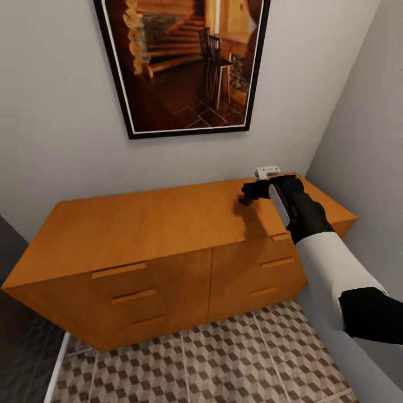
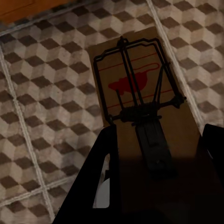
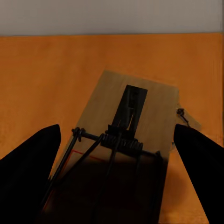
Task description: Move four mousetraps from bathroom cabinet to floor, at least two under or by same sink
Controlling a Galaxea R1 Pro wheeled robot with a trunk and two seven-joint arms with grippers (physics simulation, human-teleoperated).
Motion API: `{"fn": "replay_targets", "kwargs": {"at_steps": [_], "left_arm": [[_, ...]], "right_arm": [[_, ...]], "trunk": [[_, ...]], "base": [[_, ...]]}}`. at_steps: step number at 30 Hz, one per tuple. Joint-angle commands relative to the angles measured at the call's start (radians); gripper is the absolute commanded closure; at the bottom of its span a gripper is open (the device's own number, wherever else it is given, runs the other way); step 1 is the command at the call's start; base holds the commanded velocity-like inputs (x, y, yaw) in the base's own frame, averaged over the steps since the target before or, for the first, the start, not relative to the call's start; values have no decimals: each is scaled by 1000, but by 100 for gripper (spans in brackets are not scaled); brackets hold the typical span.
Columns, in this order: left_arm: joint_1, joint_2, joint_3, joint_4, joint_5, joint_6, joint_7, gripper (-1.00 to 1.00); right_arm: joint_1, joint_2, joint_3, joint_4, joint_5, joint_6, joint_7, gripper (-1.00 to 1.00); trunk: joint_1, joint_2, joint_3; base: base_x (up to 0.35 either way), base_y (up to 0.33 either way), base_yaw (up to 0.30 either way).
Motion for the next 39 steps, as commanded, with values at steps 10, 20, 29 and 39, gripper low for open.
{"fn": "replay_targets", "kwargs": {"at_steps": [10, 20, 29, 39], "left_arm": [[-1, 0, -8, 3, 10, -5, -2, 100], [-1, 0, -8, 4, 10, -5, -2, 100], [-1, 0, -8, 3, 10, -5, -2, 100], [-1, 0, -9, 4, 10, -5, -3, 100]], "right_arm": [[-1, -3, 5, 0, -4, 3, -5, 100], [-1, -3, 7, 1, -4, 3, -42, 100], [-1, -3, 7, 1, -5, 2, -52, 100], [-1, -3, 7, 8, -4, 0, -53, 100]], "trunk": [[-1, -1, -1], [-1, -1, -1], [-1, -1, -1], [-1, -1, -1]], "base": [[-314, 0, 0], [-312, 0, 0], [-311, 0, 0], [-309, 0, 0]]}}
